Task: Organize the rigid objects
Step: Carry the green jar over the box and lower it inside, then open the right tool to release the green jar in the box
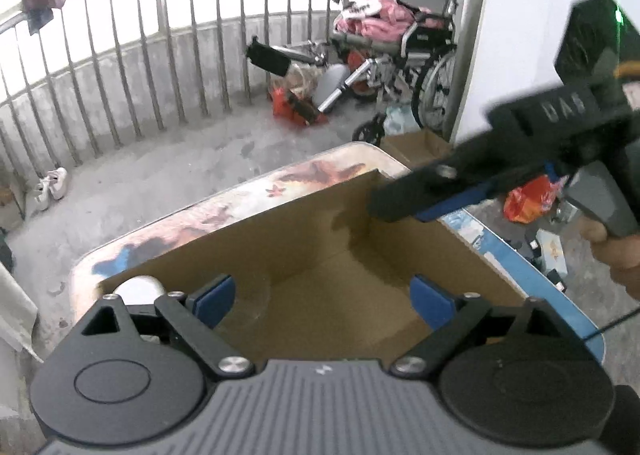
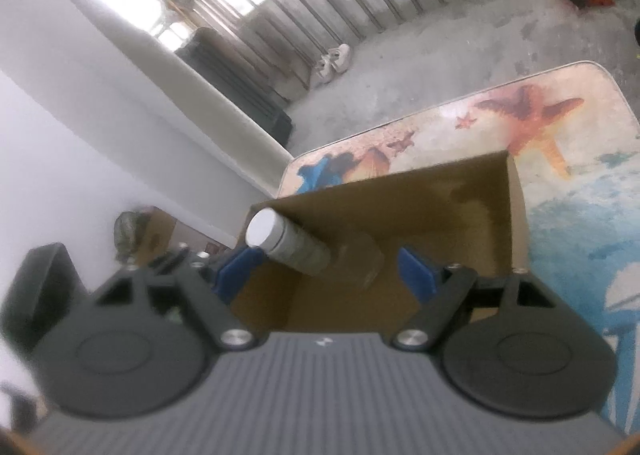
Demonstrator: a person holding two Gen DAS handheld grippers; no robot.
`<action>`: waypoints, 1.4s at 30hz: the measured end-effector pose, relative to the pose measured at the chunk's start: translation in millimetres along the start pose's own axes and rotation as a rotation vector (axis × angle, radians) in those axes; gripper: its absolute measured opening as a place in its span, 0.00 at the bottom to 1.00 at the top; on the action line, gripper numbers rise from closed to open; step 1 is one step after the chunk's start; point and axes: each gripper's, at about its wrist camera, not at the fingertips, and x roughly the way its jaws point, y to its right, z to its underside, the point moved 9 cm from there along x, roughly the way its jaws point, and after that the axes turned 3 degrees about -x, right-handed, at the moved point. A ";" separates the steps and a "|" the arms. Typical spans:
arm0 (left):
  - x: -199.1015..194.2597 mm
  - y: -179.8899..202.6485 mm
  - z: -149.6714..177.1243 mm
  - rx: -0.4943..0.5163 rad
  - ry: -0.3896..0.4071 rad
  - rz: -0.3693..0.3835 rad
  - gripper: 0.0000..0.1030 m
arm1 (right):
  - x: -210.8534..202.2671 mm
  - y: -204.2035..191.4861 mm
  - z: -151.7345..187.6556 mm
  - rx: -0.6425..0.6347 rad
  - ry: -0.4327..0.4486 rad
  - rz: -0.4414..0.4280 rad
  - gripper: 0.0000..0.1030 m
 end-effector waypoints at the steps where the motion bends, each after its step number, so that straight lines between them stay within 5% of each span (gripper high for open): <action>1: -8.0 -4.1 4.4 -0.007 0.010 -0.005 0.93 | -4.3 -1.8 5.2 -0.006 -0.003 0.001 0.78; 8: -18.9 -30.9 45.1 -0.018 -0.042 -0.022 0.89 | 18.3 -14.4 54.6 -0.084 -0.164 0.042 0.78; 13: -1.5 -43.2 68.0 -0.025 -0.132 0.009 0.57 | 73.3 -15.5 86.2 -0.134 -0.382 0.069 0.65; 17: 11.1 -46.5 85.7 -0.013 -0.202 0.035 0.40 | 102.6 -10.6 103.6 -0.123 -0.519 0.072 0.44; 19: 14.5 -48.0 91.0 0.001 -0.229 0.045 0.33 | 109.6 -13.1 113.0 -0.119 -0.562 0.043 0.43; 25: 15.5 -52.8 95.9 0.010 -0.227 0.045 0.27 | 121.2 -26.9 115.2 -0.130 -0.565 0.019 0.39; 29: 16.6 -61.4 92.1 0.019 -0.214 -0.010 0.26 | 131.5 -32.3 112.5 -0.123 -0.548 0.011 0.37; 36: 17.0 -77.6 84.1 0.012 -0.208 -0.069 0.07 | 152.3 -42.9 94.1 -0.121 -0.507 0.017 0.37; 42: 19.5 -81.8 78.4 0.007 -0.190 -0.115 0.05 | 163.4 -44.3 79.4 -0.104 -0.470 0.021 0.37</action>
